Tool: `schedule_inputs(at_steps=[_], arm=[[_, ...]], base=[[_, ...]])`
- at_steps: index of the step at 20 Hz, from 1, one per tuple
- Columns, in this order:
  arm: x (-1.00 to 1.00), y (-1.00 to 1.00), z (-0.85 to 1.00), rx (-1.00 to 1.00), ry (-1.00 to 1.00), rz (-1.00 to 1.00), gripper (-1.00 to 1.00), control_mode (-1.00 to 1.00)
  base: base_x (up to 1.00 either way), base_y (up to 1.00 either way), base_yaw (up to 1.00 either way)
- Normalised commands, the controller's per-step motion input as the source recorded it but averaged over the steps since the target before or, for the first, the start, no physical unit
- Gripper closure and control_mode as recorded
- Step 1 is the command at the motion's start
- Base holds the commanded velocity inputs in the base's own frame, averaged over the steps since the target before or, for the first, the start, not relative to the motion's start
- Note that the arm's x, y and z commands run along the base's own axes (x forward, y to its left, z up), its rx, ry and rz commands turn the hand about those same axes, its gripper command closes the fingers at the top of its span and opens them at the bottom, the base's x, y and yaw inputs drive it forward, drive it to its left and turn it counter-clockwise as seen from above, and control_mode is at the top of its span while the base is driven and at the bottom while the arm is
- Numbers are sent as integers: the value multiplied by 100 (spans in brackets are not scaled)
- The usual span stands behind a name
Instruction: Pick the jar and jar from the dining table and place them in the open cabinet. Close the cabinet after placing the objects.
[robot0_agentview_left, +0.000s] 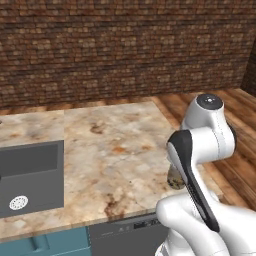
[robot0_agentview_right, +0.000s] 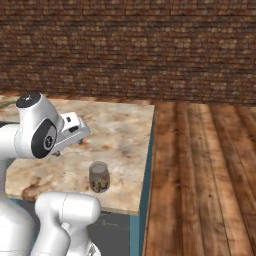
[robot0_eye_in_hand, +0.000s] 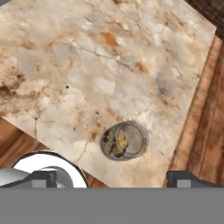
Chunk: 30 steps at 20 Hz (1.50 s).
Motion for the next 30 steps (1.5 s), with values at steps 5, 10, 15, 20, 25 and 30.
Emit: schedule_inputs(at_steps=[5, 10, 15, 20, 25, 30], arm=[[20, 0, -27, 0, 4, 4, -100, -100], [16, 0, -29, 1, 2, 8, -100, -100], [8, -1, -28, 1, 1, 7, -100, -100], [2, 0, -25, 0, 2, 5, -100, -100], [2, 0, -27, 0, 4, 4, -100, -100], [0, 0, -28, 3, 1, 4, -100, -100]], base=[[0, 0, 0], [0, 0, 0], [0, 0, 0], [0, 0, 0], [0, 0, 0], [0, 0, 0]])
